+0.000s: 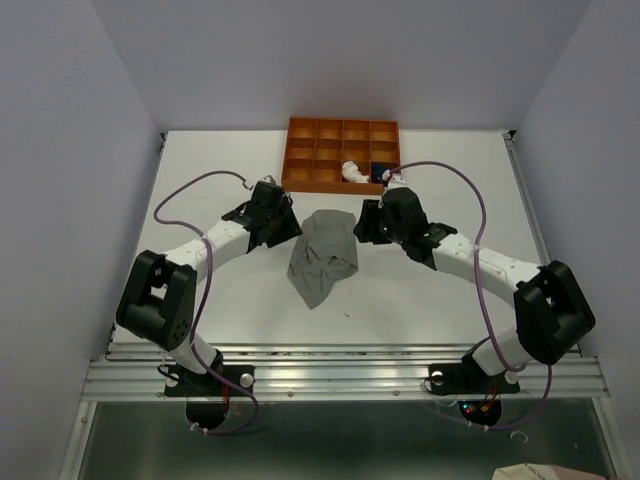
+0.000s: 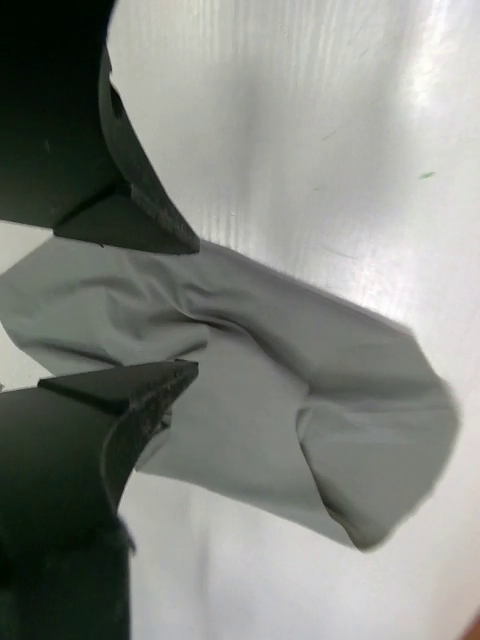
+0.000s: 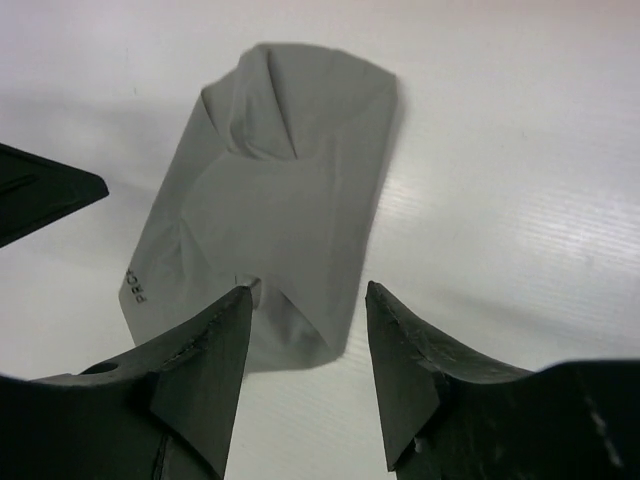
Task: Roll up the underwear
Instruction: Flatten the underwear
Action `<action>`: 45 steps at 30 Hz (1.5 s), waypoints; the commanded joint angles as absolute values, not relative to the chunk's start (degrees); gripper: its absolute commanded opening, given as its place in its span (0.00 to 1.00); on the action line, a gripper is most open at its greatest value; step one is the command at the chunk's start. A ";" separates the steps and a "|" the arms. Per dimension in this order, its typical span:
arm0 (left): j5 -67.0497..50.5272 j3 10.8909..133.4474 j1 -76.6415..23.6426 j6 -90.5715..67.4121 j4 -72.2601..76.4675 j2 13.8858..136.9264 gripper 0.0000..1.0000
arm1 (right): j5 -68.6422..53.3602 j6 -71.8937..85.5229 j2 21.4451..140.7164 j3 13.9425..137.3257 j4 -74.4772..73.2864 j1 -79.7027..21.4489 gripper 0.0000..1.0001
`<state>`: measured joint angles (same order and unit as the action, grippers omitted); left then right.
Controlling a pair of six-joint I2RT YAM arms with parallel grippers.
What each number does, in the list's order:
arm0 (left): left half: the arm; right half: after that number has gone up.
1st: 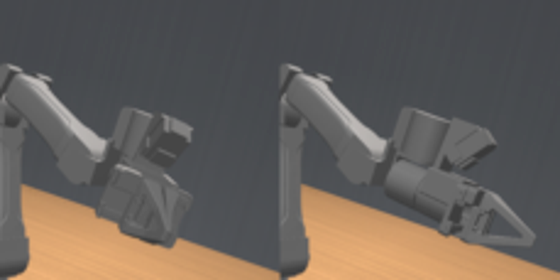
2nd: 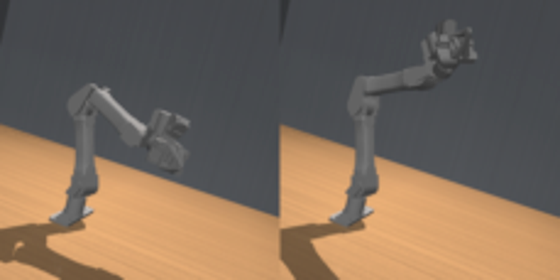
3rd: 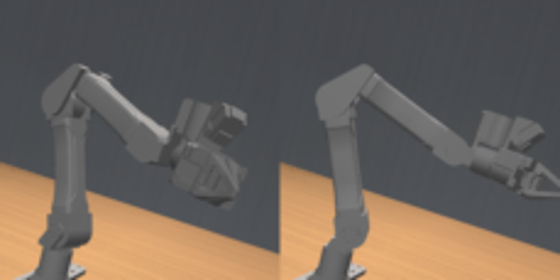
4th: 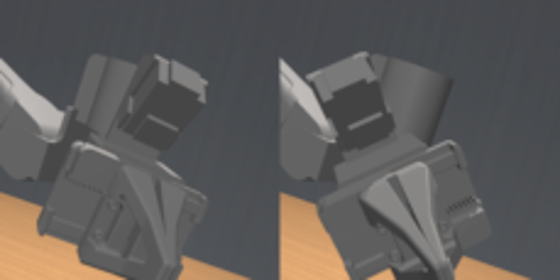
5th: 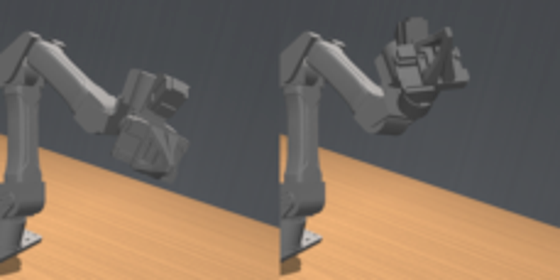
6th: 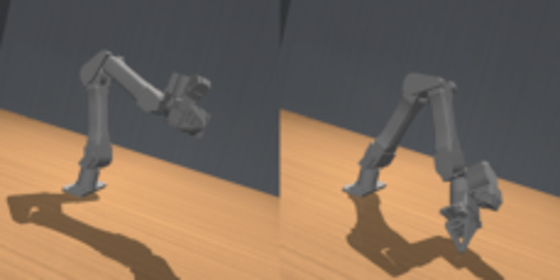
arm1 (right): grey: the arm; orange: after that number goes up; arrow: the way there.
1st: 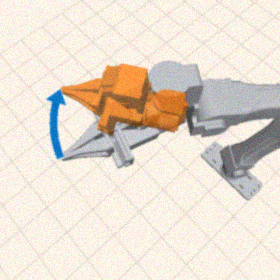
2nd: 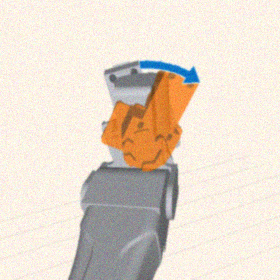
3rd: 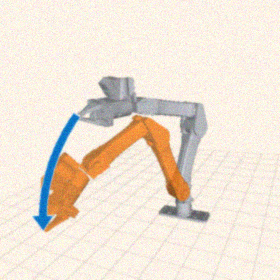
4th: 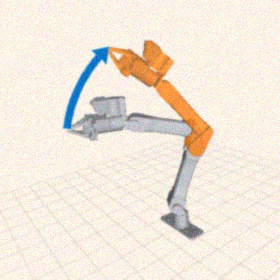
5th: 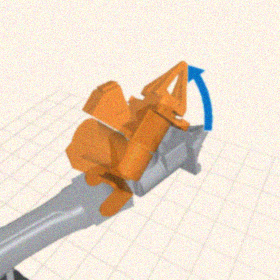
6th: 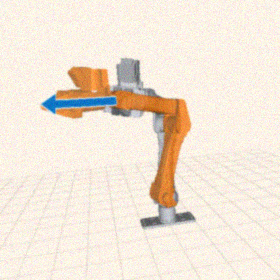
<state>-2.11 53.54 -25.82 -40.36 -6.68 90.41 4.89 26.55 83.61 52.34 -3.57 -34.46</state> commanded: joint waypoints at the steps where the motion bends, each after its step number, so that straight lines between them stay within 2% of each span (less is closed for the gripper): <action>1: 4.22 60.37 -25.58 -36.57 -9.76 88.50 0.65 | 9.14 25.49 88.48 58.08 -3.08 -33.23 0.56; 3: 4.31 62.12 -25.49 -34.99 -9.49 90.25 0.69 | 8.62 25.66 91.03 60.02 -3.08 -32.44 0.56; 12: 3.34 74.69 -25.40 -29.27 -12.65 104.05 0.68 | 6.60 25.66 102.99 69.42 -3.08 -29.71 0.57; 21: 1.85 77.08 -25.40 -29.88 -12.92 111.62 0.55 | 6.33 25.58 109.07 72.77 -3.08 -29.18 0.57; 25: 0.97 76.99 -25.58 -30.41 -12.48 113.73 0.54 | 6.59 25.66 111.62 73.83 -3.08 -29.18 0.57; 28: 0.26 77.08 -25.84 -30.32 -12.22 115.22 0.45 | 6.59 25.58 113.81 75.14 -3.08 -29.18 0.56; 29: -0.52 77.08 -25.93 -30.24 -12.22 115.66 0.39 | 6.68 25.49 114.43 75.58 -2.99 -29.18 0.50; 31: -2.02 76.82 -26.28 -30.23 -12.13 115.93 0.20 | 6.59 25.49 115.92 76.55 -3.16 -29.18 0.42; 32: -2.54 76.56 -26.37 -30.23 -11.95 115.75 0.00 | 6.16 25.49 116.10 76.64 -3.08 -29.18 0.32; 34: -3.16 75.06 -26.45 -30.32 -10.73 115.05 0.00 | 4.23 25.23 116.37 76.47 -2.73 -29.18 0.22; 35: -3.08 74.54 -26.37 -30.58 -10.29 113.83 0.00 | 3.35 24.35 116.19 76.38 -2.64 -29.18 0.09; 37: -2.03 73.65 -26.45 -31.46 -9.84 112.07 0.00 | 0.62 23.47 115.06 75.24 -1.85 -29.18 0.01; 45: 5.70 66.28 -26.80 -34.10 -5.27 90.37 0.00 | -10.80 17.14 96.61 63.29 10.26 -29.18 0.01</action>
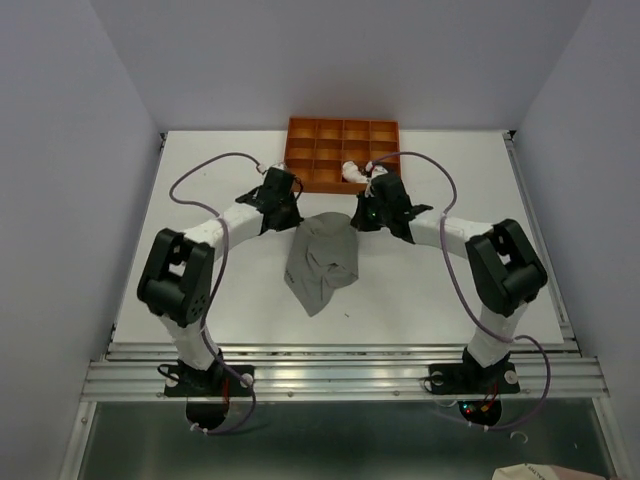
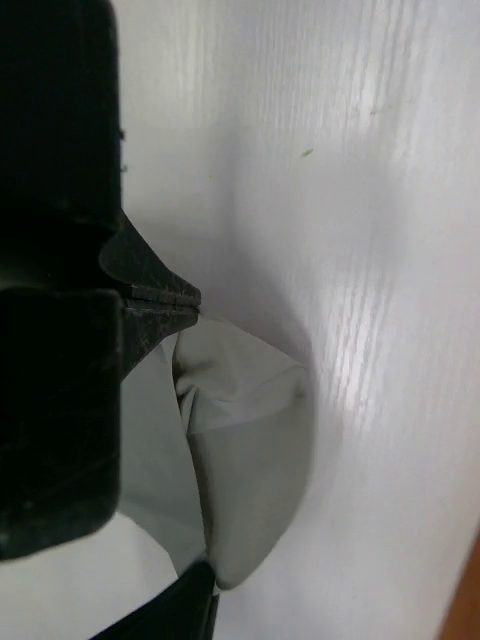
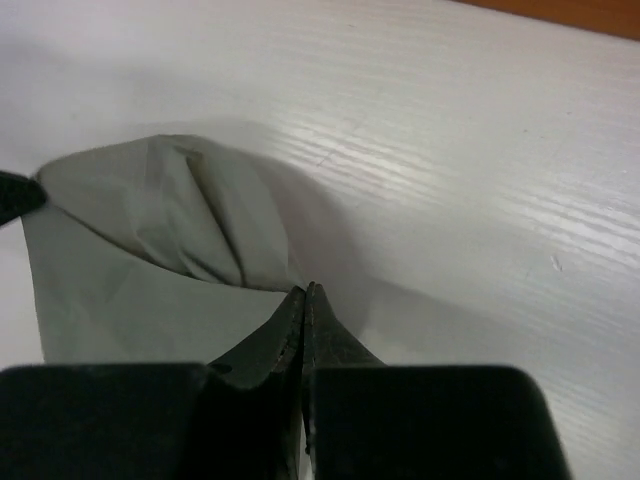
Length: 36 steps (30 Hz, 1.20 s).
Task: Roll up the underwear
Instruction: Flatten the underwear
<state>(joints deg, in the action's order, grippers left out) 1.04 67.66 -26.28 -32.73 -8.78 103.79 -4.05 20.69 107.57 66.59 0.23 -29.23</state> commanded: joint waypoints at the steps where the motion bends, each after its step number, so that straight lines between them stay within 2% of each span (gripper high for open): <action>1: 6.06 64.62 -27.33 -34.28 -5.19 88.18 0.00 | -13.33 17.05 94.68 61.98 10.98 -29.18 0.01; 6: 10.27 58.99 -30.14 -36.73 -7.11 74.66 0.00 | -17.84 16.97 80.55 55.30 11.96 -29.18 0.01; 12: 17.74 57.92 -38.31 -38.32 -12.21 57.70 0.00 | -25.74 16.61 65.50 53.79 6.43 -30.32 0.01; 17: 14.34 56.78 -41.75 -38.93 -11.43 44.68 0.00 | -36.82 19.85 55.47 53.61 5.54 -30.84 0.01; 20: 9.51 56.52 -42.19 -38.93 -11.08 41.67 0.00 | -41.20 23.20 51.34 53.17 6.50 -30.85 0.01; 24: 10.27 54.76 -42.28 -40.25 -11.25 40.69 0.00 | -36.32 26.63 49.83 51.68 4.15 -30.85 0.01; 29: 16.69 53.26 -41.93 -45.26 -15.38 48.94 0.00 | -22.25 26.98 59.13 49.93 0.18 -30.85 0.01; 30: 16.96 53.17 -41.40 -45.87 -15.90 53.57 0.03 | -21.19 27.24 61.59 49.57 0.18 -30.85 0.01; 31: 16.01 52.91 -40.61 -46.31 -16.43 56.22 0.14 | -20.22 27.51 64.31 49.05 0.18 -30.15 0.01; 32: 14.95 52.91 -37.65 -46.23 -16.70 61.47 0.18 | -17.00 27.94 69.82 49.13 -0.87 -30.15 0.01; 34: 11.09 52.47 -31.68 -45.10 -16.44 66.68 0.33 | -12.78 28.12 77.64 49.92 -2.11 -27.79 0.03; 35: 7.94 52.64 -29.81 -44.39 -16.26 71.32 0.45 | -11.27 28.47 80.22 50.97 -3.07 -26.99 0.14; 36: 6.61 52.73 -28.40 -43.34 -14.61 72.93 0.51 | -9.86 28.30 82.68 52.19 -5.34 -26.29 0.20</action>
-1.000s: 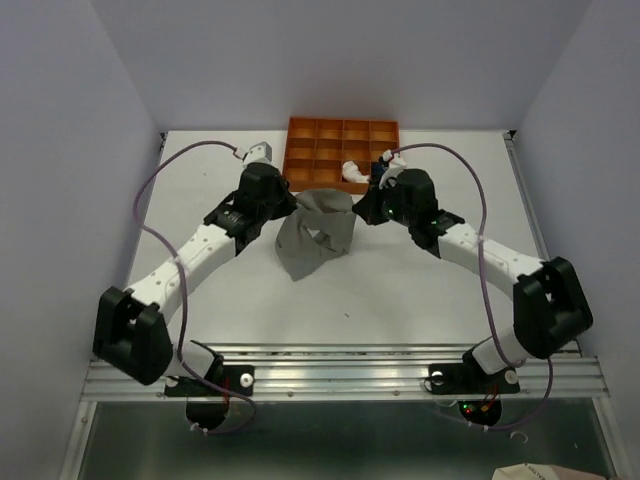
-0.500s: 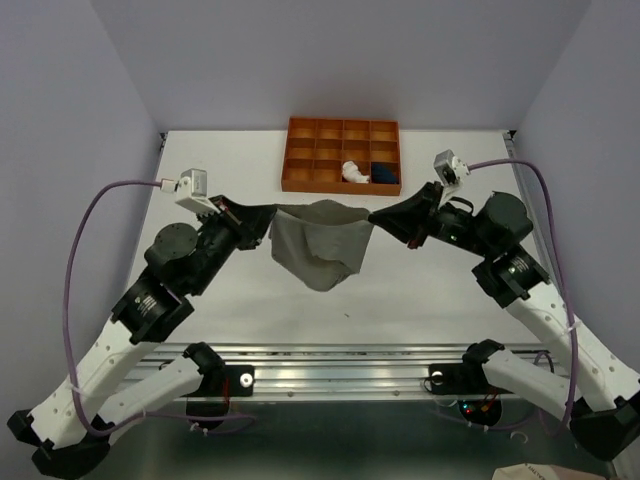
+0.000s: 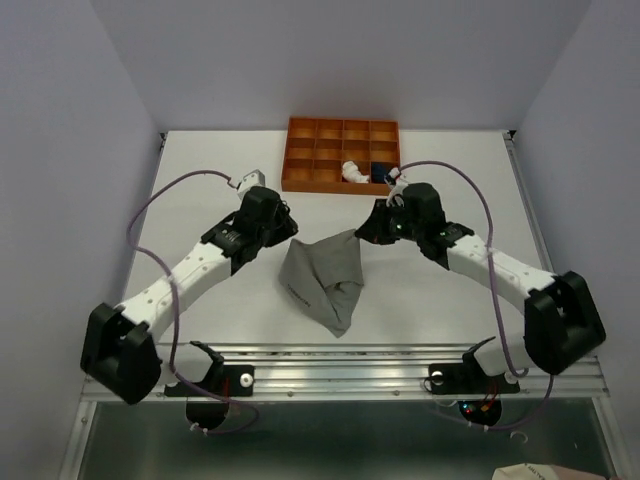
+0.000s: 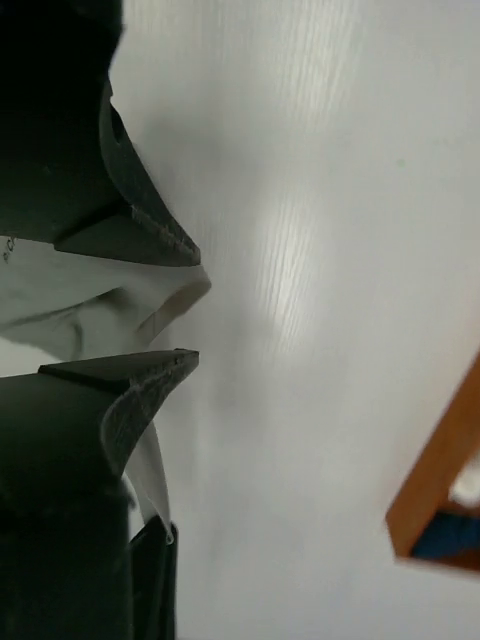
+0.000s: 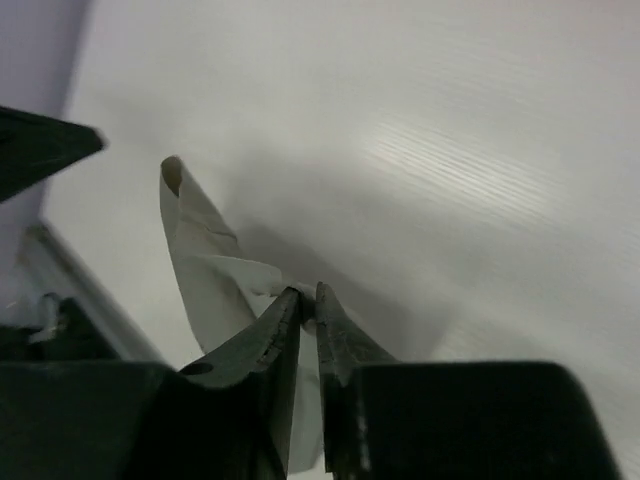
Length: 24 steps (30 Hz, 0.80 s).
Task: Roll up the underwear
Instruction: Flatten the underwear
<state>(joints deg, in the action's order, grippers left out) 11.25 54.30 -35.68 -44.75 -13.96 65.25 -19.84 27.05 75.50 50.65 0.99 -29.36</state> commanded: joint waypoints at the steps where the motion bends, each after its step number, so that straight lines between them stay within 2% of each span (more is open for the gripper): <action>1: 6.07 53.52 -27.26 -42.29 -14.33 74.43 0.56 | -5.58 28.21 84.62 55.17 -6.84 -25.76 0.22; 2: 5.98 54.22 -26.46 -41.75 -14.50 75.57 0.61 | -3.62 27.78 86.55 55.20 -8.60 -25.75 0.24; 3: 6.67 54.84 -26.11 -41.23 -14.50 76.46 0.89 | -2.91 24.99 87.88 58.59 -10.27 -25.75 0.40; 4: 9.20 56.15 -25.76 -41.13 -15.37 76.73 0.99 | -2.73 24.09 89.11 59.67 -11.76 -25.75 0.50; 8: 12.39 55.03 -24.96 -41.48 -16.70 74.10 0.99 | -8.43 20.13 84.65 58.98 -9.85 -26.71 0.67; 9: 12.57 53.28 -24.87 -41.57 -17.13 72.70 0.99 | -8.44 18.65 83.25 57.32 -9.76 -28.81 0.74; 13: 11.86 47.49 -24.35 -42.80 -18.45 70.05 0.99 | -2.56 19.42 76.31 52.31 -12.56 -37.07 0.82; 15: 11.43 43.88 -24.26 -43.41 -18.63 69.26 0.99 | -2.63 22.14 74.19 47.84 -13.27 -41.37 1.00; 19: 8.63 38.43 -24.26 -43.86 -15.31 68.47 0.98 | -3.26 28.20 68.39 41.24 -11.26 -46.39 1.00; 24: 1.24 34.02 -24.17 -42.54 -6.87 70.04 0.91 | 5.78 32.42 68.28 38.41 -12.65 -59.74 1.00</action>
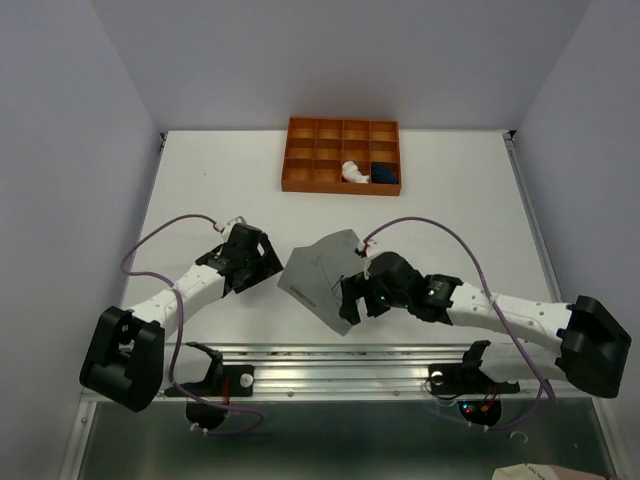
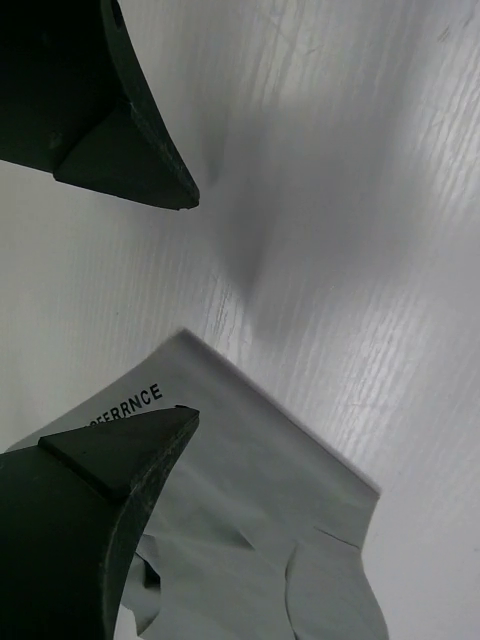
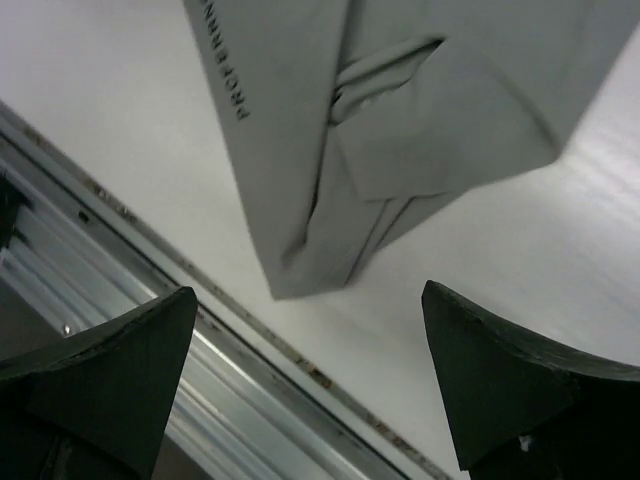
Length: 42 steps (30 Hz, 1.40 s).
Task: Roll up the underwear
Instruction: Flatten the underwear
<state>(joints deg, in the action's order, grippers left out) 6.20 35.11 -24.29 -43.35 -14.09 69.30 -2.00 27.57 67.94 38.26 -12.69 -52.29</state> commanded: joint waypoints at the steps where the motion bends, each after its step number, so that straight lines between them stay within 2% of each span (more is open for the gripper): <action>1: 0.80 33.58 -24.26 -42.37 -6.25 70.57 0.88 | 7.19 32.69 69.16 38.50 -12.92 -61.85 1.00; 5: -2.37 32.78 -24.35 -41.75 -3.52 73.03 0.82 | 15.27 37.34 75.57 40.51 -16.78 -67.23 0.94; 6: -2.72 32.70 -24.35 -41.66 -3.25 73.82 0.81 | 15.81 38.31 76.89 40.87 -17.31 -67.76 0.90; 7: -3.25 32.17 -24.43 -41.57 -2.47 74.09 0.78 | 16.26 39.54 79.25 41.57 -17.84 -68.55 0.79; 9: -3.86 31.47 -24.78 -41.66 -1.50 74.88 0.77 | 17.31 41.30 81.11 42.36 -18.19 -69.08 0.74; 10: -4.48 31.20 -25.13 -41.75 -0.71 75.23 0.72 | 17.92 42.96 81.65 42.89 -18.19 -69.69 0.73; 15: -3.87 30.50 -26.28 -42.36 -0.44 78.74 0.63 | 19.42 46.67 83.49 43.06 -15.91 -69.70 0.68; 17: -4.57 30.67 -26.37 -42.19 1.75 81.11 0.51 | 20.30 48.07 84.98 43.85 -15.91 -69.70 0.62; 18: -5.79 30.76 -26.63 -42.19 2.63 81.82 0.40 | 20.48 48.86 85.51 44.12 -16.17 -69.70 0.52; 19: -6.24 30.85 -26.89 -42.10 3.16 82.44 0.35 | 20.91 49.65 85.95 44.38 -16.78 -69.70 0.45; 20: -6.76 31.11 -27.94 -42.01 3.69 83.57 0.19 | 21.88 50.70 86.83 45.17 -17.57 -69.70 0.35; 21: -6.77 31.37 -27.95 -42.01 3.69 83.93 0.18 | 22.49 50.71 86.84 45.44 -18.10 -69.70 0.34; 22: -6.51 31.55 -28.99 -42.10 3.87 84.28 0.00 | 23.37 51.84 87.45 45.61 -19.32 -69.70 0.25; 23: -6.42 31.99 -29.35 -42.10 3.87 84.55 0.00 | 24.42 51.77 87.54 45.79 -19.51 -69.70 0.20; 24: -6.33 32.17 -29.79 -42.10 3.95 84.38 0.00 | 25.13 51.59 87.45 46.23 -19.51 -69.70 0.07; 26: -6.33 32.52 -29.79 -42.54 3.78 83.24 0.00 | 25.49 50.02 85.61 47.28 -19.42 -69.70 0.01; 32: 2.61 36.73 -29.79 -46.32 -3.06 68.14 0.00 | 23.04 41.40 74.72 52.90 -19.07 -67.42 0.01; 36: 10.97 43.40 -29.79 -46.41 -10.18 57.77 0.00 | 12.35 37.01 68.84 55.54 -16.53 -60.31 0.01; 42: 22.21 56.58 -29.71 -42.81 -17.99 57.55 0.00 | 0.28 29.20 67.49 64.04 -10.28 -50.73 0.01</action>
